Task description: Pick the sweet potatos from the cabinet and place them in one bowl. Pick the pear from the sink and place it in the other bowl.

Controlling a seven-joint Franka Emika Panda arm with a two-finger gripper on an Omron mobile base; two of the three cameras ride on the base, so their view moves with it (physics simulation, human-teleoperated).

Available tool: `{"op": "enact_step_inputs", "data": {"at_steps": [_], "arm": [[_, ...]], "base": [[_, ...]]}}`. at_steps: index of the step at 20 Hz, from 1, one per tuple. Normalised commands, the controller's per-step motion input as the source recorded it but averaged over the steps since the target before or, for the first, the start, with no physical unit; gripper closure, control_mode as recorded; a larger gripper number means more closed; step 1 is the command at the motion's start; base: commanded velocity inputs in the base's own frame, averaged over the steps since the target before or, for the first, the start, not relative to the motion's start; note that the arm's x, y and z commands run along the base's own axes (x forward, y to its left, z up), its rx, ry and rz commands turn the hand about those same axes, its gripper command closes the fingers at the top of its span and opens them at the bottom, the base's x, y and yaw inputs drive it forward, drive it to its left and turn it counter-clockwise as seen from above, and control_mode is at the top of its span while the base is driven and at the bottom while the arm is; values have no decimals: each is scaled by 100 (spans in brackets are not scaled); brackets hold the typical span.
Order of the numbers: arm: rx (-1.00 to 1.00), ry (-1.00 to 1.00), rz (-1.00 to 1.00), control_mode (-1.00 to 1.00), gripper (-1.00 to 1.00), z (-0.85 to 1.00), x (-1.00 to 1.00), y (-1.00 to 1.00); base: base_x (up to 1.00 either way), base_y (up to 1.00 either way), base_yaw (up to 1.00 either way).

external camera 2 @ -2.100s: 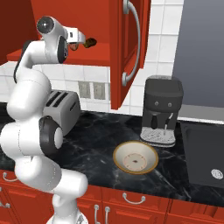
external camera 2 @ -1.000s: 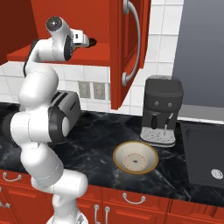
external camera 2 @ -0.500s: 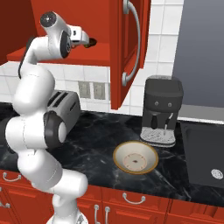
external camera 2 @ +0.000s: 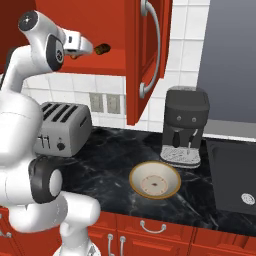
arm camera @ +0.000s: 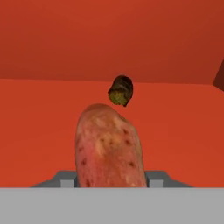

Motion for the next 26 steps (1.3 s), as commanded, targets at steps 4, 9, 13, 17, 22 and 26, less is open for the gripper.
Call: {"op": "enact_step_inputs", "data": {"at_steps": [4,9,13,17,22,26], "arm": [[0,-3,-7,-100,100,0,-100,-17],[1,0,-13,-100,100,-18,-94,-25],[5,3,-17,-100,100,-5,-80,-19],[0,6,-18,-100,100,-37,-72,-27],[0,5,-18,-100,100,-65,-70,-29],[-1,11,-23,-100,100,-68,-46,-32]], "base": [[0,0,0],[0,0,0],[0,0,0],[0,0,0],[0,0,0],[0,0,0]]}}
